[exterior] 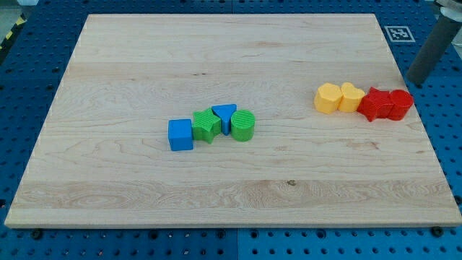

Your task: Separate the red blocks from the yellow blocks

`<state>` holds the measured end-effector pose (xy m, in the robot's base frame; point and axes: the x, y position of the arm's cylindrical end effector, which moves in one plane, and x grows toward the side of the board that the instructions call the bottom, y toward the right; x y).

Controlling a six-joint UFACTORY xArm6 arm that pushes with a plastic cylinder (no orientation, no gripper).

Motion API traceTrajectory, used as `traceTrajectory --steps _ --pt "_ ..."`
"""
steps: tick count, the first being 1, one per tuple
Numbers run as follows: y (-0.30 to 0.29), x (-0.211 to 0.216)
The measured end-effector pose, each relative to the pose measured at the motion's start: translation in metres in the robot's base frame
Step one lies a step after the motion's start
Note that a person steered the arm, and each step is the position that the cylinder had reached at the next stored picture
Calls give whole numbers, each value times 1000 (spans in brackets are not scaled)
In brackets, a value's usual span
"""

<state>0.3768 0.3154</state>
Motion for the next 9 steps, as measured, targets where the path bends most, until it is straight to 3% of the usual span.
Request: traceTrajectory --steps 2,5,6,7,9 --pt "0 9" --pt "-53 81" --pt "-54 28" --pt "-88 4" --pt "-112 83"
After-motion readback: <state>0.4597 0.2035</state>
